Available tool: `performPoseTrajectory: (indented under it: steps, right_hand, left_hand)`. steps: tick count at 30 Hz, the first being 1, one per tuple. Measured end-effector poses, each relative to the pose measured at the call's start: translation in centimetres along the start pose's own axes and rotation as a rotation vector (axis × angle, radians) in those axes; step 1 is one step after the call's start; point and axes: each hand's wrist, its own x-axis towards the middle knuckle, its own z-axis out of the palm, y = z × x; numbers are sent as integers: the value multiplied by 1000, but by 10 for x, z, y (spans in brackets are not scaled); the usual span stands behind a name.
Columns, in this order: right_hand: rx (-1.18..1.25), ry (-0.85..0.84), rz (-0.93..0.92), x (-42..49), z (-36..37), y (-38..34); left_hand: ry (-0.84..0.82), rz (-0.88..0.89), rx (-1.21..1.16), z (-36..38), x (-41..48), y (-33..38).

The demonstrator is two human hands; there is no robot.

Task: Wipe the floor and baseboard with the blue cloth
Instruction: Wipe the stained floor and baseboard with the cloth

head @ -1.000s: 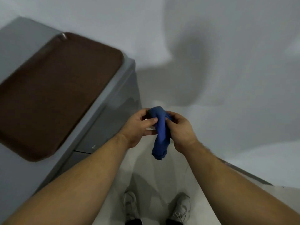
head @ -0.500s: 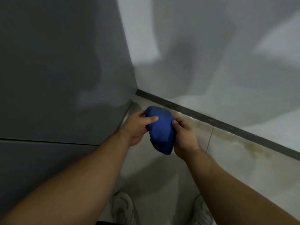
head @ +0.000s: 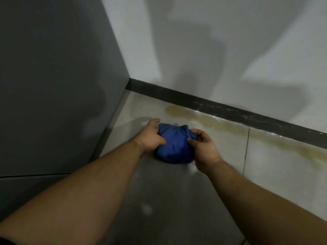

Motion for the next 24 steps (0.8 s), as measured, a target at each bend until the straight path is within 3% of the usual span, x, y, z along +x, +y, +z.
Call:
performPoseTrajectory:
  steps: [3,5,10,13,15,19,24]
  right_hand:
    - [-35,11,-65,13,3,-5]
    - [-219,22,-142,25,7,-9]
    - [-961,153,-367,37,7,-6]
    - [-1205,204,-626,35,17,-2]
    - [-1263,92,-795,36,32,1]
    - [-1492,-220,-673,51,47,19]
    - [-1622,-193,-706,48,29,43]
  left_hand:
    - [53,30,-108,-2,15,-5]
    - [70,97,-77,-1,25,-8]
    - [252,292,392,5,31,-27]
    - [324,331,609,-2,32,-41]
    - [361,376,636,-7,34,-51]
    - [453,397,626,-17,41,-67]
    - [367,430,684,-19,49,-72]
